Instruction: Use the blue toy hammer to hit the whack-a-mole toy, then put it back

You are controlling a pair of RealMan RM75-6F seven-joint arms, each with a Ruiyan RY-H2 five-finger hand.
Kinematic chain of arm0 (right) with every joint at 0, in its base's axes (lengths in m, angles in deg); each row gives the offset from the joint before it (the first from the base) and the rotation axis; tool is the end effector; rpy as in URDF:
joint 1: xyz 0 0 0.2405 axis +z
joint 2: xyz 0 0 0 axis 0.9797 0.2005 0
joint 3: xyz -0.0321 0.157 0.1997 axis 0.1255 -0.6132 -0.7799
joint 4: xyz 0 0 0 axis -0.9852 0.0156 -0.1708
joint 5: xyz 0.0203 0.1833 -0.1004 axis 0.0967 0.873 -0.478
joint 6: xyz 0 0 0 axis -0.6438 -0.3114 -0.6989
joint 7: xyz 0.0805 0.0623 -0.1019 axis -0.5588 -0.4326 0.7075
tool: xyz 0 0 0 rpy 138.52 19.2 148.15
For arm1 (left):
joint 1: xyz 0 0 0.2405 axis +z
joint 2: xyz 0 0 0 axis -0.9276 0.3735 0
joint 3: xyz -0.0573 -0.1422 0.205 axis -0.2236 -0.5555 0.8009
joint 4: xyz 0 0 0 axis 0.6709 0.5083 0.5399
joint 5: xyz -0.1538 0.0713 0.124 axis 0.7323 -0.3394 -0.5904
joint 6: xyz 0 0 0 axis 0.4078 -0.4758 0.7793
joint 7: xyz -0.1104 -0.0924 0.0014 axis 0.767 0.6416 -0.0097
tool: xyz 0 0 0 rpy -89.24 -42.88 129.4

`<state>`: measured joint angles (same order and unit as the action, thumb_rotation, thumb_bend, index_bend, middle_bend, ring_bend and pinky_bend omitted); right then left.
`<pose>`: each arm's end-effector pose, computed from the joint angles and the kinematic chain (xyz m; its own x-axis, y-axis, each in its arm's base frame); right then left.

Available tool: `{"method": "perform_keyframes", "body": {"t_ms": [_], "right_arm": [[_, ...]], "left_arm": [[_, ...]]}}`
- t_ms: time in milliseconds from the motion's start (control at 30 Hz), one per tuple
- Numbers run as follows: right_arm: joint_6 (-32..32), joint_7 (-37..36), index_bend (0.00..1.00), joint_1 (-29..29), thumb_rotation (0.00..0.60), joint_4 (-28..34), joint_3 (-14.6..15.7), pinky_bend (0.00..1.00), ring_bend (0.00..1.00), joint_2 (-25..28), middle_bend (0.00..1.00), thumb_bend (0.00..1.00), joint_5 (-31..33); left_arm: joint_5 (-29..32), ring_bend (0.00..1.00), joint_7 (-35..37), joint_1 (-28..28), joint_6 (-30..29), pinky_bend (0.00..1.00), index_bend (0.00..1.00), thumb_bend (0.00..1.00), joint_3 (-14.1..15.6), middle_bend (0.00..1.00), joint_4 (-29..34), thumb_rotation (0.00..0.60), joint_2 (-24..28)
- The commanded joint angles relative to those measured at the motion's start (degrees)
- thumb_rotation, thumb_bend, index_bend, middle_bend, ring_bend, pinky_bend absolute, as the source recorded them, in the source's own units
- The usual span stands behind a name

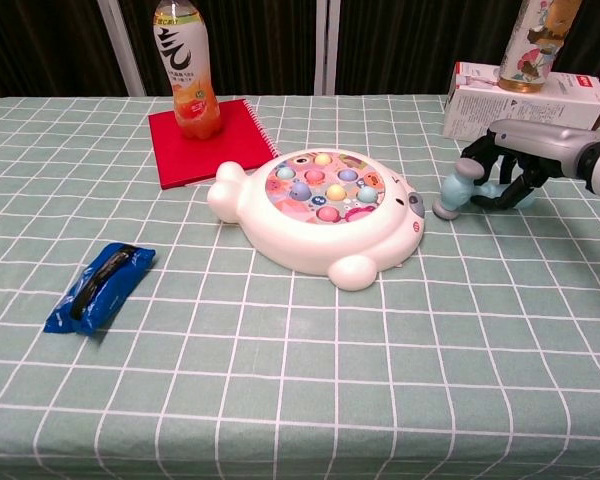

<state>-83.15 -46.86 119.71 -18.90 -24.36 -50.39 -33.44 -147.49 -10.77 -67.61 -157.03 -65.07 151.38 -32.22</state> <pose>-0.2331 -0.3832 -0.0029 0.3457 -0.3882 0.8543 -0.9316 -0.2508 0.2631 -0.3370 0.1431 0.1402 0.4903 0.0465 0.8703 0.8645 0.1008 -0.4924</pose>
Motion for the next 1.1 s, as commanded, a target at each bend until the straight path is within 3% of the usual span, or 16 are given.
{"method": "perform_keyframes", "body": {"t_ms": [33, 200, 367, 567, 767, 1100], "right_arm": [[-0.71, -0.74, 0.60, 0.06, 0.600, 0.13, -0.04, 0.50, 0.38, 0.25, 0.53, 0.37, -0.79], [-1.66, -2.27, 0.66, 0.73, 0.600, 2.14, 0.44, 0.56, 0.44, 3.04, 0.58, 0.43, -3.86], [-1.62, -2.86, 0.72, 2.65, 0.600, 9.51, 1.31, 0.61, 0.48, 10.59, 0.61, 0.48, -8.76], [1.22, -0.21, 0.74, 5.31, 0.600, 17.49, -0.35, 0.63, 0.49, 16.45, 0.61, 0.49, -7.40], [4.63, 3.38, 0.74, 8.43, 0.600, 19.80, -1.38, 0.63, 0.50, 14.58, 0.61, 0.49, -4.42], [8.31, 11.33, 0.74, 12.20, 0.600, 18.19, -1.29, 0.63, 0.50, 9.86, 0.61, 0.49, 1.33]], "left_arm": [[0.00, 0.00, 0.00, 0.07, -0.06, 0.00, 0.15, 0.03, 0.04, 0.06, 0.06, 0.600, 0.05], [-0.08, 0.00, -0.11, 0.18, -0.17, 0.00, 0.15, 0.03, 0.12, 0.06, 0.23, 0.600, 0.19], [-0.09, 0.00, -0.31, 0.36, -0.50, 0.00, 0.15, 0.03, 0.08, 0.06, 0.61, 0.600, 0.44], [-0.06, 0.00, -0.71, 0.34, -0.37, 0.00, 0.15, 0.03, 0.11, 0.06, 1.12, 0.600, 0.52], [-0.06, 0.00, -0.61, 0.38, -0.43, 0.00, 0.15, 0.03, 0.07, 0.06, 1.09, 0.600, 0.57], [0.12, 0.00, 0.36, 0.71, -0.42, 0.00, 0.15, 0.03, 0.24, 0.06, 0.25, 0.600, 0.27]]}}
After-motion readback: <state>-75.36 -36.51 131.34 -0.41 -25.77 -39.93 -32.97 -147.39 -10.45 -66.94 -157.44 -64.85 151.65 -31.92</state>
